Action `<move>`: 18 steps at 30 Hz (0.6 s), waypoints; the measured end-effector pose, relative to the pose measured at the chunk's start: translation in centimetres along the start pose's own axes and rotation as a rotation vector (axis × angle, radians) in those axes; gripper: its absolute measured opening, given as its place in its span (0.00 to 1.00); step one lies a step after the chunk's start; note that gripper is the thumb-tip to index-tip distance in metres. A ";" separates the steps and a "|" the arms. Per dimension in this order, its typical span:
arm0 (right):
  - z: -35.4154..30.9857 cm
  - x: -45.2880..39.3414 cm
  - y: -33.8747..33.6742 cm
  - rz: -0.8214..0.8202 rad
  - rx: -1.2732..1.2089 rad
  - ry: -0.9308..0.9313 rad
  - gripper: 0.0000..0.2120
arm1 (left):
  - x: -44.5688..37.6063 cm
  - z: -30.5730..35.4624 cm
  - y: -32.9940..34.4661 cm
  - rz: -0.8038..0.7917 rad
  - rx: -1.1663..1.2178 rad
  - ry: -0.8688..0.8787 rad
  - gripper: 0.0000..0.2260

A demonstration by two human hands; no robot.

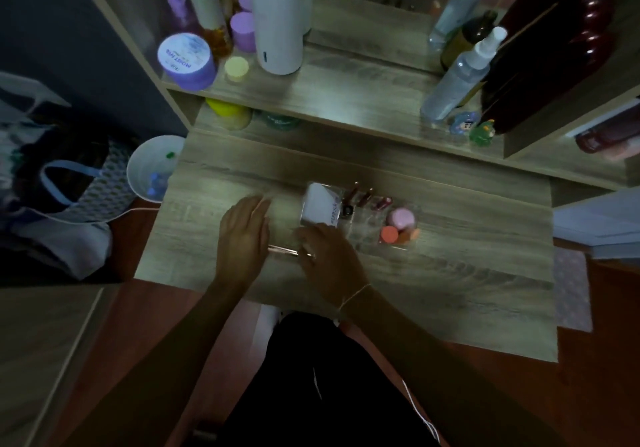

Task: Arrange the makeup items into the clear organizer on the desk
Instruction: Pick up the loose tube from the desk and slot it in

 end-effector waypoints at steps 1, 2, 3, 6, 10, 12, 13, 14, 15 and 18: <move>-0.4 0.0 1.1 -0.055 0.008 -0.002 0.13 | 0.6 -0.8 0.2 -0.031 -0.020 -0.015 0.17; -0.7 0.0 2.1 -0.095 0.038 -0.012 0.13 | 1.2 -1.4 0.4 -0.065 -0.031 -0.028 0.18; -0.8 -0.1 2.8 -0.117 0.087 -0.026 0.12 | 1.6 -1.8 0.7 -0.101 -0.037 -0.039 0.19; -0.5 -0.4 4.4 -0.160 0.214 -0.037 0.11 | 2.7 -3.1 1.4 -0.213 -0.080 -0.083 0.20; 0.4 -0.4 5.1 -0.169 0.290 0.011 0.10 | 3.6 -4.5 2.5 -0.287 -0.126 -0.127 0.20; 1.0 -0.3 5.4 -0.181 0.321 0.037 0.11 | 3.8 -4.9 2.8 -0.305 -0.124 -0.124 0.21; 1.4 -0.3 5.5 -0.202 0.340 0.054 0.12 | 3.9 -5.0 2.9 -0.309 -0.121 -0.121 0.22; 1.8 -0.4 5.6 -0.223 0.356 0.067 0.14 | 3.9 -5.0 3.0 -0.314 -0.120 -0.123 0.22; 2.1 -0.3 5.7 -0.235 0.359 0.080 0.15 | 4.0 -5.1 3.0 -0.319 -0.124 -0.125 0.22; 2.4 -0.2 5.3 -0.239 0.347 0.091 0.14 | 4.1 -5.0 3.0 -0.324 -0.134 -0.135 0.22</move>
Point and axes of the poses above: each hand's wrist, its own x-axis away from the middle knuckle, its own y-axis out of the palm, z = x × y, the point moved 3 cm from there along -x, towards the middle knuckle, and after that the axes turned 3 degrees about z, right-handed, at the moved point
